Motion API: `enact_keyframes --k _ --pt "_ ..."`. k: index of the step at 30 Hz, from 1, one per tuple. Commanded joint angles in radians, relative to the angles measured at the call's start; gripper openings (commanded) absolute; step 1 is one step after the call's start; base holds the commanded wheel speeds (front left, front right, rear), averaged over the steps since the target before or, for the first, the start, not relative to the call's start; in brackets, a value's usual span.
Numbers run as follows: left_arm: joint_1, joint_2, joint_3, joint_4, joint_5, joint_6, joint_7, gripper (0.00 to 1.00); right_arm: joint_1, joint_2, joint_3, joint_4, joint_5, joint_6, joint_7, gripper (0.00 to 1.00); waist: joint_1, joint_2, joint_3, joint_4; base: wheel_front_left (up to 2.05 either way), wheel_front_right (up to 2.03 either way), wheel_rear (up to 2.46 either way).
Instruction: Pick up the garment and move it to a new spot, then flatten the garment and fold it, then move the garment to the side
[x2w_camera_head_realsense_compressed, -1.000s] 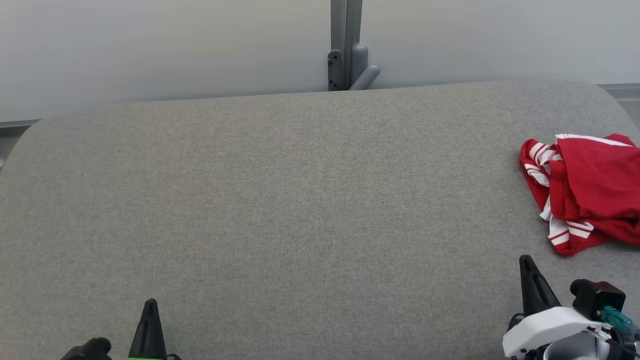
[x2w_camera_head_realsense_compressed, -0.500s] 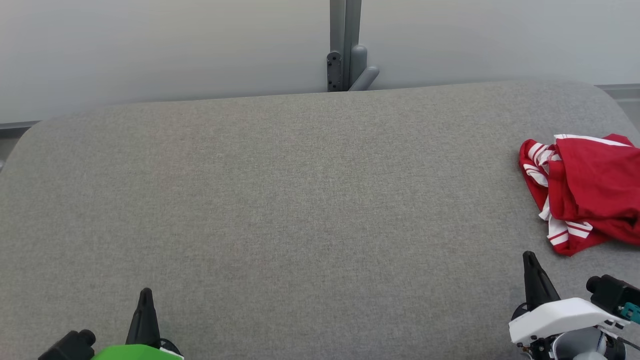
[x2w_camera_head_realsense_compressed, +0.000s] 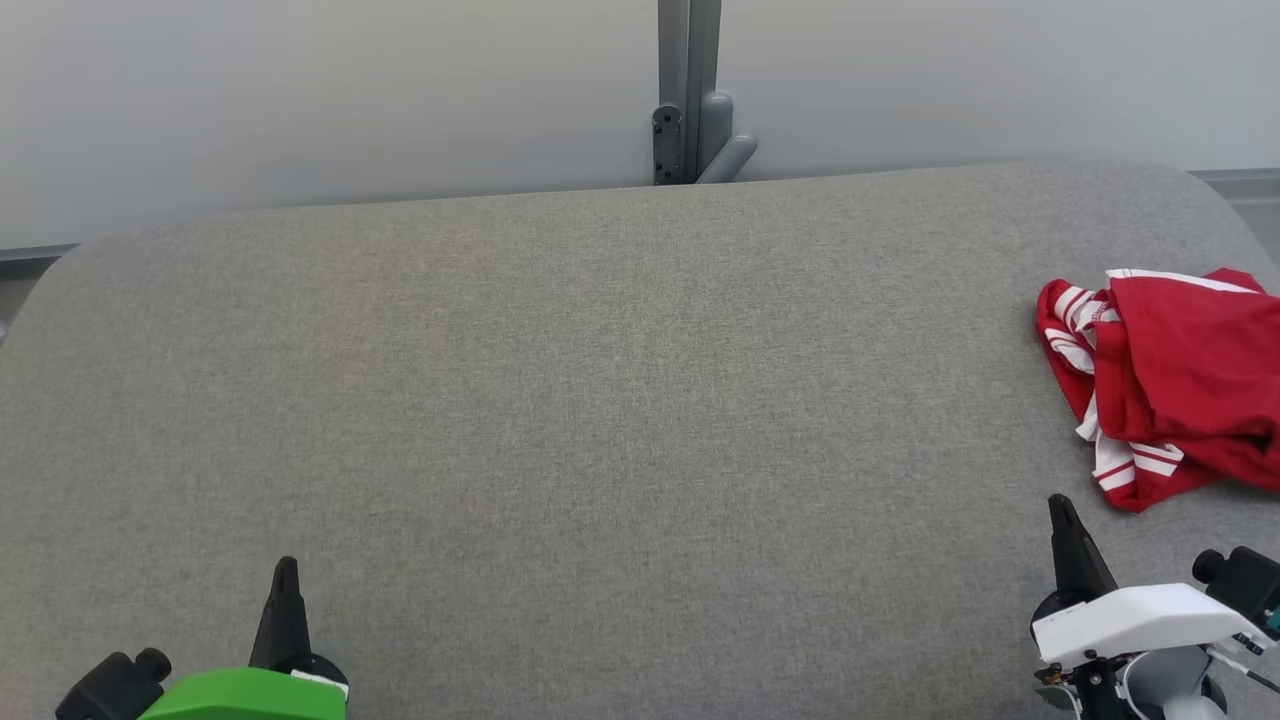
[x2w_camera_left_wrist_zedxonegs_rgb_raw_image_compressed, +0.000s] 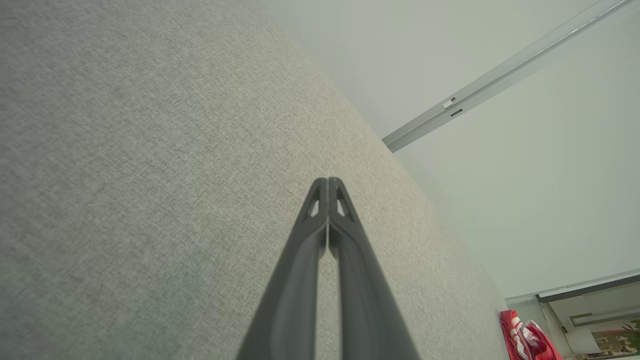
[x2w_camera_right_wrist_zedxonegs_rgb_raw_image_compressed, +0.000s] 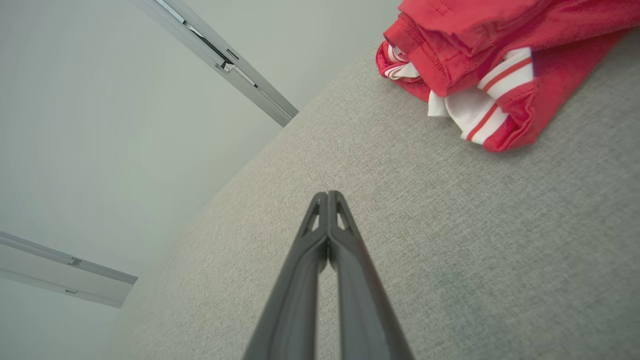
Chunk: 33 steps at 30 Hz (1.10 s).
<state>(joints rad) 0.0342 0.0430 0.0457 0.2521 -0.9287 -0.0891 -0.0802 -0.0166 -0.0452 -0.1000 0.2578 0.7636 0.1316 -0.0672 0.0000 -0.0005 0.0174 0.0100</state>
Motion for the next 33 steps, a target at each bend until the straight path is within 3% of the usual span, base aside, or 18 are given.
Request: enact_keyframes --k 1,33 --pt "-0.029 0.006 0.006 -0.014 -0.025 -0.008 0.007 0.00 -0.025 -0.007 -0.004 -0.015 0.034 -0.001 0.006 0.00 0.0000 0.0002 0.000 0.000 0.00 0.00 0.00" --pt "-0.081 0.008 0.031 -0.018 -0.341 -0.026 0.093 0.00 -0.052 -0.007 -0.015 -0.024 0.423 -0.001 0.095 0.00 0.0000 0.0003 -0.006 -0.004 0.00 0.00 0.00"
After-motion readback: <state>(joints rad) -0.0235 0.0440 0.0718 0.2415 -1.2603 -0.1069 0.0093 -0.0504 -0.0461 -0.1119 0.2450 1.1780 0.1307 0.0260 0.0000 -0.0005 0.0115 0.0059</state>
